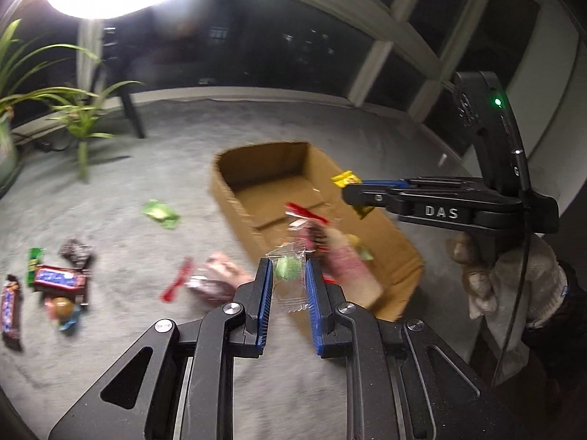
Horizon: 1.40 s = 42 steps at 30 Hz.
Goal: Organize snacks
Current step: 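Carry the green candy and yellow packet over the box with both tools and open them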
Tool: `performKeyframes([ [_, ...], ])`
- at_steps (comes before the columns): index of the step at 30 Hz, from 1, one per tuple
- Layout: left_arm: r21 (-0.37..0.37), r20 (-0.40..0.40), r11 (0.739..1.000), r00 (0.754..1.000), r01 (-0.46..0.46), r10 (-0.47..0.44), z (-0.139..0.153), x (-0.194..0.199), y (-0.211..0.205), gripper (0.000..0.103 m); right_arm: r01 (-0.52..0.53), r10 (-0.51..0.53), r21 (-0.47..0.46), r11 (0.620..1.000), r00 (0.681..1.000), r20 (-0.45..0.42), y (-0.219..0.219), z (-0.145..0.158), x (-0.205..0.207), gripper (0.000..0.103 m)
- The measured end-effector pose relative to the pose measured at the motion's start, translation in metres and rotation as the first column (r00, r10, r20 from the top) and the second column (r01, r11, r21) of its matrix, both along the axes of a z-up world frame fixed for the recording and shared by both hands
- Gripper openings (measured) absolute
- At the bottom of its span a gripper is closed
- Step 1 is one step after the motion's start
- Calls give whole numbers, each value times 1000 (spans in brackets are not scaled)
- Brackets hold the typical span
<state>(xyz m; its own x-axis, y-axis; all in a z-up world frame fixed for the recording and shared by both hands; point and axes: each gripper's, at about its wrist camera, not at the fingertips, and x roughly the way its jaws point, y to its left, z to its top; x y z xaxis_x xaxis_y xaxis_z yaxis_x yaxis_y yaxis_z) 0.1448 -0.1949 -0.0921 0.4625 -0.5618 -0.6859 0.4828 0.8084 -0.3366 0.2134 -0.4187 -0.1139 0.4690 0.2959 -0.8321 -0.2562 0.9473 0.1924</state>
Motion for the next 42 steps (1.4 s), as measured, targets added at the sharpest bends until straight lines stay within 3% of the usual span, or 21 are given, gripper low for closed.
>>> performKeyframes([
  [9,18,-16,997,997,72,-72,-6,-8,-53,17,43,-42,23,999,998,-39,-28,-15,-10,22],
  [20,49,-4,993,994,110,-110,-5,-11,-79,18,55,-55,21,998,998,-34,-38,-15,-16,23],
  [22,66,3,992,994,105,-106,-5,-11,-82,19,59,-59,20,998,998,-30,-39,-13,-17,32],
  [24,65,3,992,994,105,-106,-5,-10,-82,23,73,-73,18,997,997,-18,-40,-11,-18,59],
  [25,69,4,992,995,103,-104,-5,-10,-82,29,81,-81,19,996,997,-8,-41,-10,-19,62],
  [26,76,6,993,995,95,-96,-5,-10,-81,42,86,-86,22,996,996,-5,-42,-9,-19,62],
  [27,75,9,993,996,90,-91,-5,-12,-79,44,89,-89,24,996,996,-6,-41,-8,-18,63],
  [38,65,3,997,999,47,-47,-3,-12,-52,44,95,-95,23,995,996,-2,-24,-3,-17,79],
  [42,57,1,998,1000,18,-18,-1,-13,-34,44,83,-83,25,996,997,1,-11,1,-16,80],
])
